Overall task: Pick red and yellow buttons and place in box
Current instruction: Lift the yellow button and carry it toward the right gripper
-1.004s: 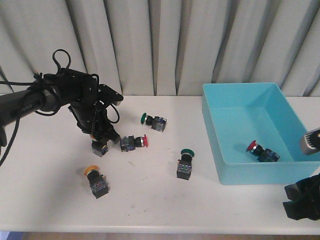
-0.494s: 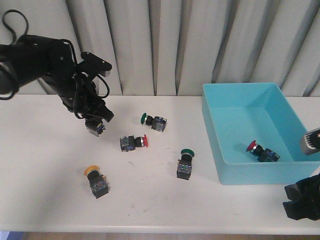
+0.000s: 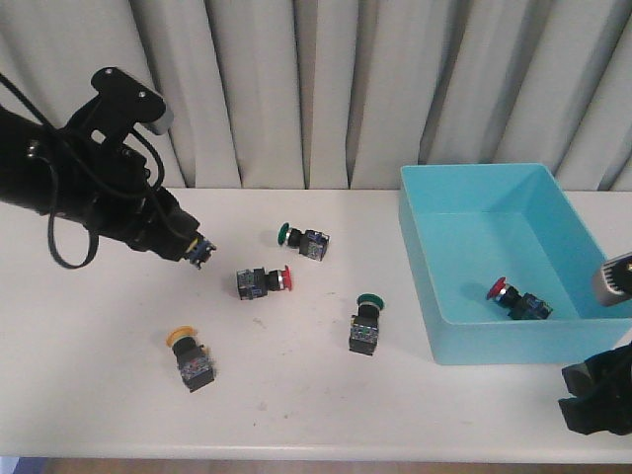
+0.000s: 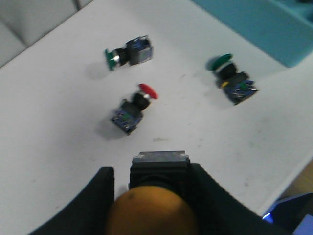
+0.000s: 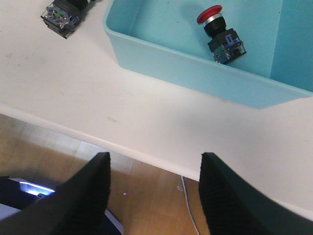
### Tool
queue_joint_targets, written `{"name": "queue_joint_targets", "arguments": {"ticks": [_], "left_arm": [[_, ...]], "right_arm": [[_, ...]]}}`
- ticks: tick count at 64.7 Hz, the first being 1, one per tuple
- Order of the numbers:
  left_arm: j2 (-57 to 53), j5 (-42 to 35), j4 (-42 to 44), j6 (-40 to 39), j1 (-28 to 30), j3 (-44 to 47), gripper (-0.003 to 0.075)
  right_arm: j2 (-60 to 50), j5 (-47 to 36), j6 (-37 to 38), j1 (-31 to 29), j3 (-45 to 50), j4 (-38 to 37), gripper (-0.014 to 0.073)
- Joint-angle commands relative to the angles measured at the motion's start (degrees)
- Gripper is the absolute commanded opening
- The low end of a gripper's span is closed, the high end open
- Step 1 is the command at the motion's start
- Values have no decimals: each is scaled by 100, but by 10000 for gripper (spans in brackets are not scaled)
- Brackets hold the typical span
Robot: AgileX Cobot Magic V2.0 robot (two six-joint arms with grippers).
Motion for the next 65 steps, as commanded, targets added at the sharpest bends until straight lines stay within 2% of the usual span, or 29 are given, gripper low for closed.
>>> {"name": "queue_joint_targets", "arguments": {"ticks": [1, 8, 15, 22, 35, 44, 55, 65], "left_arm": [[-496, -322, -1123, 800, -21, 251, 132], [-703, -329, -2294, 1881, -59, 761, 134], [-750, -302, -3348, 3379, -280, 1185, 136], [-677, -230, -4163, 5081, -631, 1451, 136], [-391, 42, -5393, 7265, -1211, 1485, 136], [-242, 34, -5650, 7883, -1334, 1485, 136], [-197, 33, -5660, 7884, -1334, 1485, 136], [-197, 33, -5660, 7874, -1334, 1485, 136]], "right_arm": [[-56, -252, -26, 8, -145, -56, 412], [-56, -252, -20, 8, -145, -56, 412], [-56, -252, -20, 8, -145, -56, 412], [-56, -252, -20, 8, -145, -56, 412], [-56, -263, -21, 8, -145, -56, 412], [-56, -263, -21, 8, -145, -56, 412], [-56, -262, -108, 8, -145, -56, 412], [-32, -344, -703, 8, -170, 252, 442]]}}
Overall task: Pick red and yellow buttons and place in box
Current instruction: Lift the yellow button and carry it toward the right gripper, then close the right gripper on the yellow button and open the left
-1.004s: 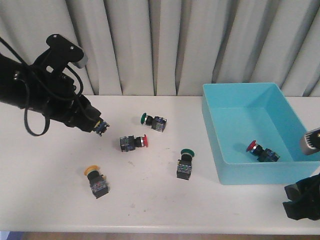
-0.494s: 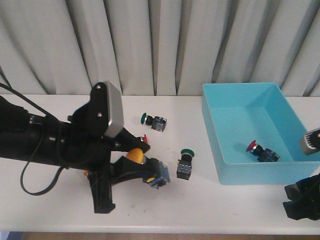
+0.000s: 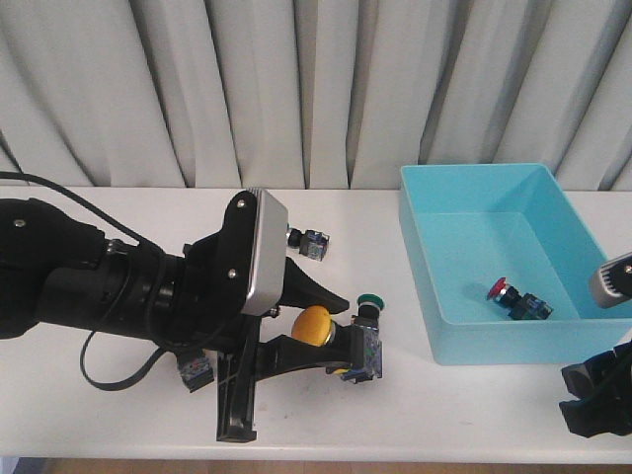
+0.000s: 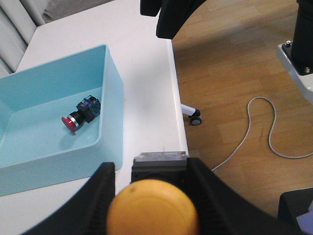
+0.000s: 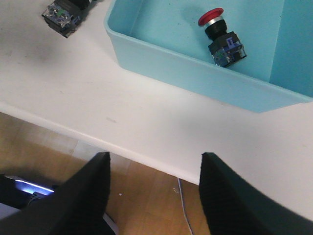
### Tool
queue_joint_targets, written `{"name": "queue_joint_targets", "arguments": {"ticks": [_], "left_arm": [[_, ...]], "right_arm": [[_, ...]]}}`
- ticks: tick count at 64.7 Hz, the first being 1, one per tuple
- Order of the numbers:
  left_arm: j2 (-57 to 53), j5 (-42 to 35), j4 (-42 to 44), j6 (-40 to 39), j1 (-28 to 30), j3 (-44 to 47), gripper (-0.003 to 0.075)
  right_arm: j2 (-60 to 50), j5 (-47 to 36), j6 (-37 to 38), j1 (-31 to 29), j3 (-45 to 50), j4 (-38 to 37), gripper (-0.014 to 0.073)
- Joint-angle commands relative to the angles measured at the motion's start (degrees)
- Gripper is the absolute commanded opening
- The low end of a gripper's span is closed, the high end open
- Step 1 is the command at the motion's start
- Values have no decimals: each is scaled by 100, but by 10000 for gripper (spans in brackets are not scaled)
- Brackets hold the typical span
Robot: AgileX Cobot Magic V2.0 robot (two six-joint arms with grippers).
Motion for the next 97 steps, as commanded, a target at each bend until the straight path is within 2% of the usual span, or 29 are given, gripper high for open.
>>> {"name": "queue_joint_targets", "arguments": {"ticks": [1, 8, 15, 18, 21, 28, 42, 50, 58, 71, 85, 97], "left_arm": [[-154, 49, -407, 1, -25, -132, 136], [-154, 49, -407, 1, -25, -132, 136], [-154, 49, -407, 1, -25, -132, 136], [-154, 49, -407, 1, -25, -132, 136], [-154, 49, -407, 1, -25, -132, 136], [-154, 49, -407, 1, -25, -132, 136], [-154, 49, -407, 1, -25, -132, 136], [-154, 49, -407, 1, -25, -132, 136], [-154, 49, -407, 1, -25, -132, 136], [-154, 49, -407, 1, -25, -132, 136], [-154, 49, -407, 1, -25, -132, 136], [-154, 49, -407, 1, -25, -132, 136]], "right_arm": [[-14, -303, -503, 8, -186, 294, 450], [186, -262, -1452, 8, -331, 1105, 557], [525, -7, -3014, 8, -620, 2152, 624], [693, 138, -3612, 8, -725, 2519, 626], [954, 455, -4888, 8, -897, 3287, 617], [1243, 684, -6402, 8, -966, 4093, 591], [1551, 564, -8071, 8, -960, 5023, 542], [1690, 213, -8484, 266, -960, 5036, 538], [1893, -361, -8496, 829, -960, 4714, 538], [2187, -946, -8457, 1391, -966, 4795, 538], [2280, -991, -8457, 1488, -1161, 5251, 538], [2280, -743, -8466, 1488, -1290, 5243, 538]]}}
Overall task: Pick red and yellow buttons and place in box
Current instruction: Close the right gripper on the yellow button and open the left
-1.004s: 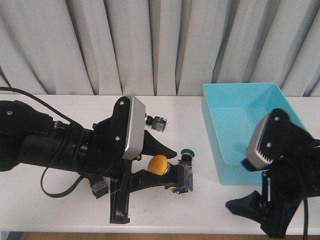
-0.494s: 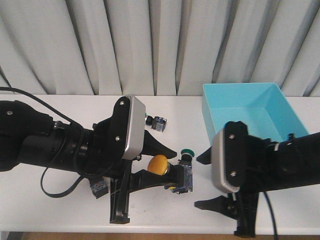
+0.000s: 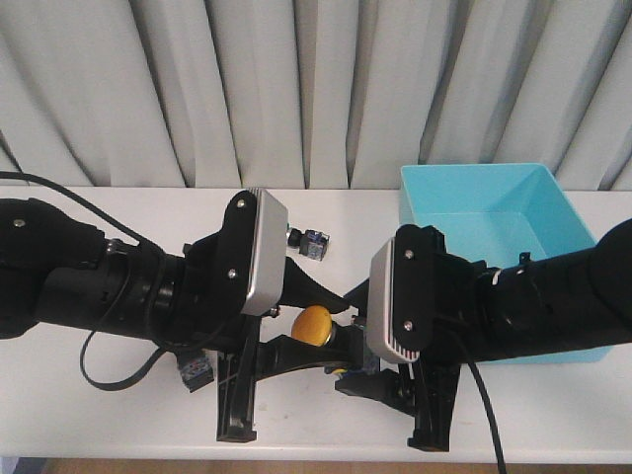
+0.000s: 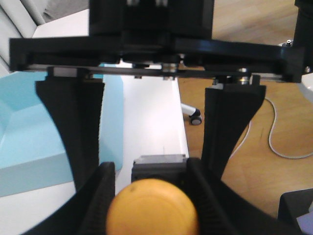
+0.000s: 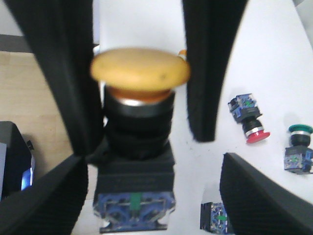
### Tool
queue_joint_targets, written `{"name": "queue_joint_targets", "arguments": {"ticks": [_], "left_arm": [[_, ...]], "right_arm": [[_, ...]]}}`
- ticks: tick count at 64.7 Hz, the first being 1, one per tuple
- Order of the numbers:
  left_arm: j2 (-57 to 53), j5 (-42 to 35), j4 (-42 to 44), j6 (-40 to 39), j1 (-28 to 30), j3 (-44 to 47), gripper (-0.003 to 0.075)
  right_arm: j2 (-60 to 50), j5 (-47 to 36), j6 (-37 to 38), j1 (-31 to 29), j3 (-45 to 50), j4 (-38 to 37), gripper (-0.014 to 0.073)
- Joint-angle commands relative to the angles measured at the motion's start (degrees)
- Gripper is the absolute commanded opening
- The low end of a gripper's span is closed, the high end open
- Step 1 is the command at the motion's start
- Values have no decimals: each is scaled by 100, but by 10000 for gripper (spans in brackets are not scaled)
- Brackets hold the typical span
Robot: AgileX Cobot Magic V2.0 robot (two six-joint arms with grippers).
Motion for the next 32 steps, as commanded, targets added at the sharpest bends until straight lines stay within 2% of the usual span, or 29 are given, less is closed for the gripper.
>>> {"name": "queue_joint_targets", "arguments": {"ticks": [1, 32], "left_arm": [[-154, 49, -397, -11, -25, -132, 136], [-154, 49, -397, -11, -25, -132, 136]], "right_arm": [[-114, 55, -57, 3, -199, 182, 538], [123, 59, -52, 3, -199, 178, 531]]}}
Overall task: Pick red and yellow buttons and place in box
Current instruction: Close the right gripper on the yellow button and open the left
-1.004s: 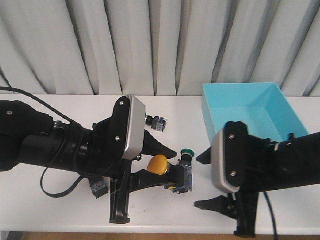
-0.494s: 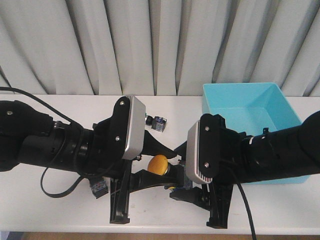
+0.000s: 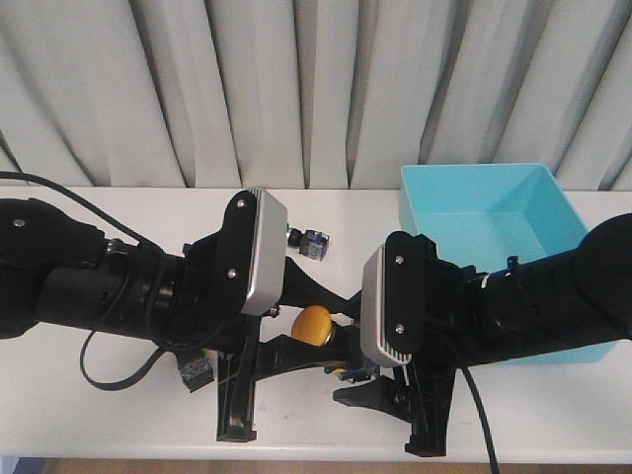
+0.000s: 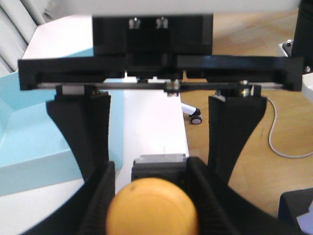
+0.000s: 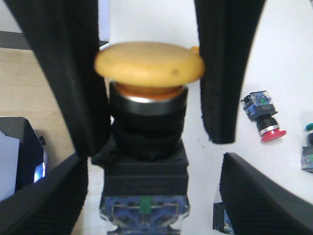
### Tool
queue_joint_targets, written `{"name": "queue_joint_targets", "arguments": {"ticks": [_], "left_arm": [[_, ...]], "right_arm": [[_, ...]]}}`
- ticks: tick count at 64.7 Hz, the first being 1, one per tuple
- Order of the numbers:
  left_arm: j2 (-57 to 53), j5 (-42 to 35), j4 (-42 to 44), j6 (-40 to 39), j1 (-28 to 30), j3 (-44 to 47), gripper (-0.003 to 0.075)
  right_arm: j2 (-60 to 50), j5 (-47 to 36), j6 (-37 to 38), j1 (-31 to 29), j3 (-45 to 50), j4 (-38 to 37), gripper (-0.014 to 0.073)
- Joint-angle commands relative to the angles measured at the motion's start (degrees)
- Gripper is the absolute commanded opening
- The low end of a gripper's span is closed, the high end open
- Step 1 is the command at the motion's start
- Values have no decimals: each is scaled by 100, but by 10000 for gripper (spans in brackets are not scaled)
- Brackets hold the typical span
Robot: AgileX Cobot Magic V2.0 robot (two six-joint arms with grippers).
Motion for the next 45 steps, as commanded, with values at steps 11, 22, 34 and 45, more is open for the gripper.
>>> {"name": "queue_joint_targets", "arguments": {"ticks": [11, 22, 34, 45], "left_arm": [[-154, 53, -397, -13, -25, -132, 136], [-154, 53, -397, -13, -25, -132, 136], [-154, 53, -397, -13, -25, -132, 136], [-154, 53, -397, -13, -25, -132, 136]], "right_arm": [[-138, -20, -52, 3, -186, 253, 494], [-138, 88, -52, 3, -186, 264, 393], [-138, 88, -52, 3, -186, 264, 250], [-138, 100, -52, 3, -186, 264, 191]]}}
